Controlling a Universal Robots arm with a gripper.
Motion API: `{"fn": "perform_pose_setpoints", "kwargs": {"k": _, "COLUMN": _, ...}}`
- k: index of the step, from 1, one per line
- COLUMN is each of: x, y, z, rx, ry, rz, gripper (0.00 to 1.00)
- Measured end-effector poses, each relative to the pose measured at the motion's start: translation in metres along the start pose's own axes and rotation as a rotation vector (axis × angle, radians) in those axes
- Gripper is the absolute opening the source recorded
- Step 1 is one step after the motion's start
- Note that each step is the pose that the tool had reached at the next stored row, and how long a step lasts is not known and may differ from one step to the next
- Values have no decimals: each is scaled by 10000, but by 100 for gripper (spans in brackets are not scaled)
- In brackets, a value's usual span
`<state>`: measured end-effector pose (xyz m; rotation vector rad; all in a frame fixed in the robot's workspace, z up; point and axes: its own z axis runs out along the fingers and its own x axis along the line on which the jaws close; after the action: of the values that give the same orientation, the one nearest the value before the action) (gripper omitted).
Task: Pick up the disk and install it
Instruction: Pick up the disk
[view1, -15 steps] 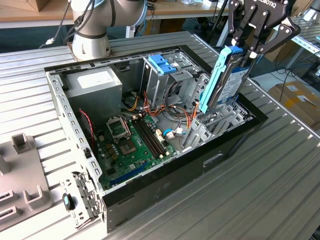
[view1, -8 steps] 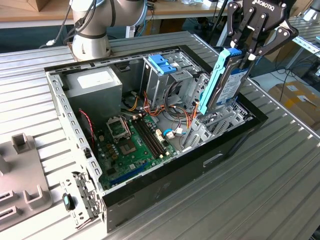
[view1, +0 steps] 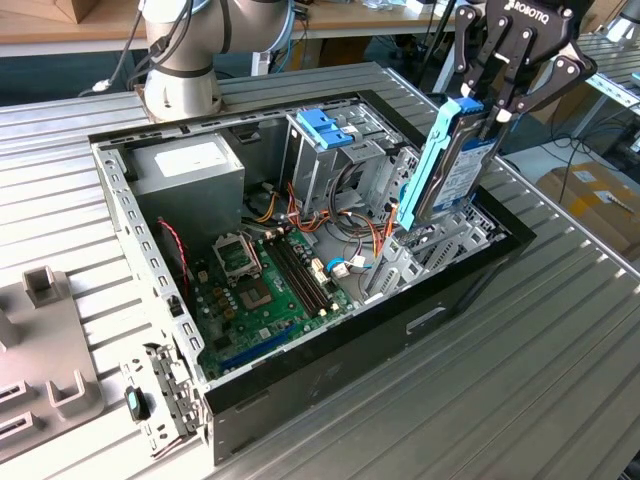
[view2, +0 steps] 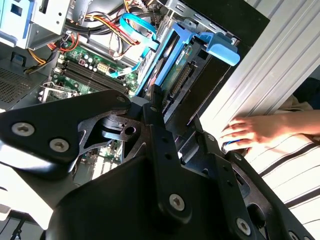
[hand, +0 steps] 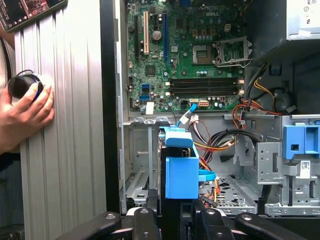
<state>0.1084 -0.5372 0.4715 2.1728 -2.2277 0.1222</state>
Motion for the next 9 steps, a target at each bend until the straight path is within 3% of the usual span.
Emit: {"fn": "perform_pose_setpoints", "kwargs": {"k": 9, "x": 31, "y": 1, "z": 33, "rx": 2, "ry": -1, "rz": -24, "gripper": 35}}
